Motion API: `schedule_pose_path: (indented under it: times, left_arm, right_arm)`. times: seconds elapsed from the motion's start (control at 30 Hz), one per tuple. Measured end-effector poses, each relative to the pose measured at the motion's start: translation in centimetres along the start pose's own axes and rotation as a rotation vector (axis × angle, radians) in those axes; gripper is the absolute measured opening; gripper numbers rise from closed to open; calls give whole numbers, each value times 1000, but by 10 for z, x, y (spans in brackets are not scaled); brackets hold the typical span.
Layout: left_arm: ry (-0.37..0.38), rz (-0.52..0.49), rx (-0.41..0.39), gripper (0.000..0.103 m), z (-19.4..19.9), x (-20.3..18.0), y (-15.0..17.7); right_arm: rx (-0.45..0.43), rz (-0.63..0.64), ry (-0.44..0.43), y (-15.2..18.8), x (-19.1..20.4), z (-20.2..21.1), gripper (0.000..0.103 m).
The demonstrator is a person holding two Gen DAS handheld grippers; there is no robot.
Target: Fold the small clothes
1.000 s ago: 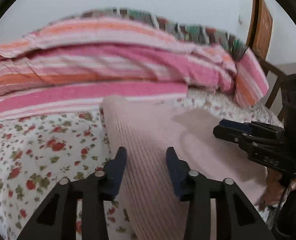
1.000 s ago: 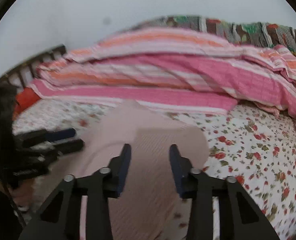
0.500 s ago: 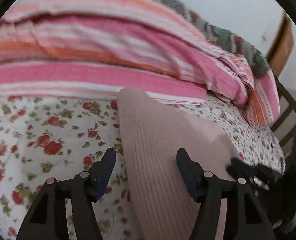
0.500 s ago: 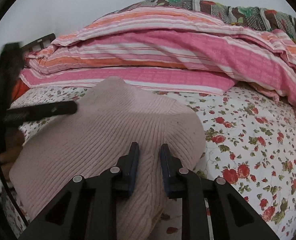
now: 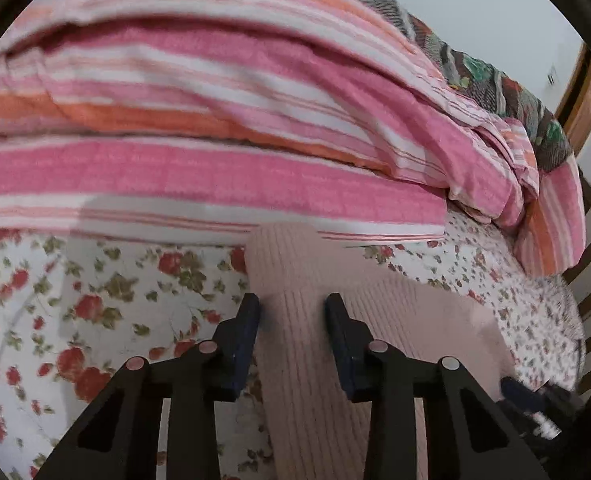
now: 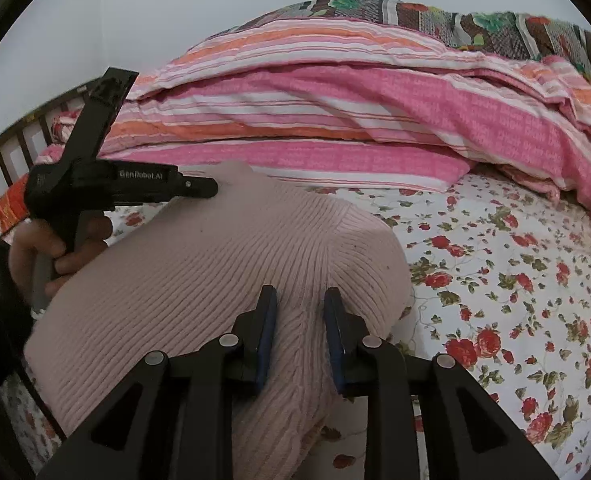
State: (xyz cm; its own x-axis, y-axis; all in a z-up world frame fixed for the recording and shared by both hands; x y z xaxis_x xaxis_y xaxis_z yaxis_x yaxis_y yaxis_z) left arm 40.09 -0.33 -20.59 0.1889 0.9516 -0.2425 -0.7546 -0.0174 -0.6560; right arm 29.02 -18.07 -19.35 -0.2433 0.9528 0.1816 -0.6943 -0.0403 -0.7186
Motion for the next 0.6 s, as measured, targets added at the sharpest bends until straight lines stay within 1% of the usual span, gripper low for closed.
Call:
schedule_pose_path:
  times: [0.03, 0.07, 0.1, 0.17, 0.2, 0.3, 0.4, 0.47, 0.53, 0.57, 0.6]
  left_arm:
    - [-23, -22, -10, 34, 6, -1, 1]
    - [-37, -47, -18, 35, 10, -5, 3]
    - [-34, -76, -25, 35, 18, -11, 7]
    - [-26, -122, -27, 36, 30, -20, 18]
    - [-31, -146, -30, 37, 37, -24, 26]
    - [-46, -190, -66, 38, 57, -30, 50]
    - [-10, -156, -100, 39, 77, -28, 71]
    - [9, -128, -103, 40, 85, -26, 81]
    - [19, -113, -112, 42, 92, -25, 90]
    - [22, -113, -112, 42, 94, -26, 93]
    - [24, -110, -116, 43, 96, -26, 96]
  right_arm:
    - [-8, -15, -19, -2, -2, 3, 26]
    - [-29, -47, -46, -6, -7, 10, 30]
    - [-49, -72, -64, -9, -12, 16, 31]
    - [-91, -119, -72, -14, -23, 27, 36]
    - [-97, -139, -72, -16, -29, 29, 36]
    - [-77, -215, -114, -15, -41, 26, 36]
    - [-55, -217, -140, -13, -35, 22, 36]
    - [-49, -168, -117, -13, -26, 22, 36]
    - [-11, -101, -36, -9, -20, 16, 31]
    - [22, -64, 30, -3, -20, 11, 31]
    - [35, -52, 60, 0, -21, 7, 31]
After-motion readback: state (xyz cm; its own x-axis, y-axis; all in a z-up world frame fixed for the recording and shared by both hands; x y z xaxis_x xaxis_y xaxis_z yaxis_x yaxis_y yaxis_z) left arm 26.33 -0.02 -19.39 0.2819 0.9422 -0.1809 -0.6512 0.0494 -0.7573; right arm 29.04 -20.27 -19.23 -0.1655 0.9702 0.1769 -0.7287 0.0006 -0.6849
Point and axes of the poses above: each gripper's, at about its wrist camera, not at the fingertips, and z roughly against the way its jaws point, x to its left, y to its underside, the point moved 6 cm from there along -z, roughly the way its jaws point, and after that the axes turned 4 degrees about -y, right-handed, at the moved point
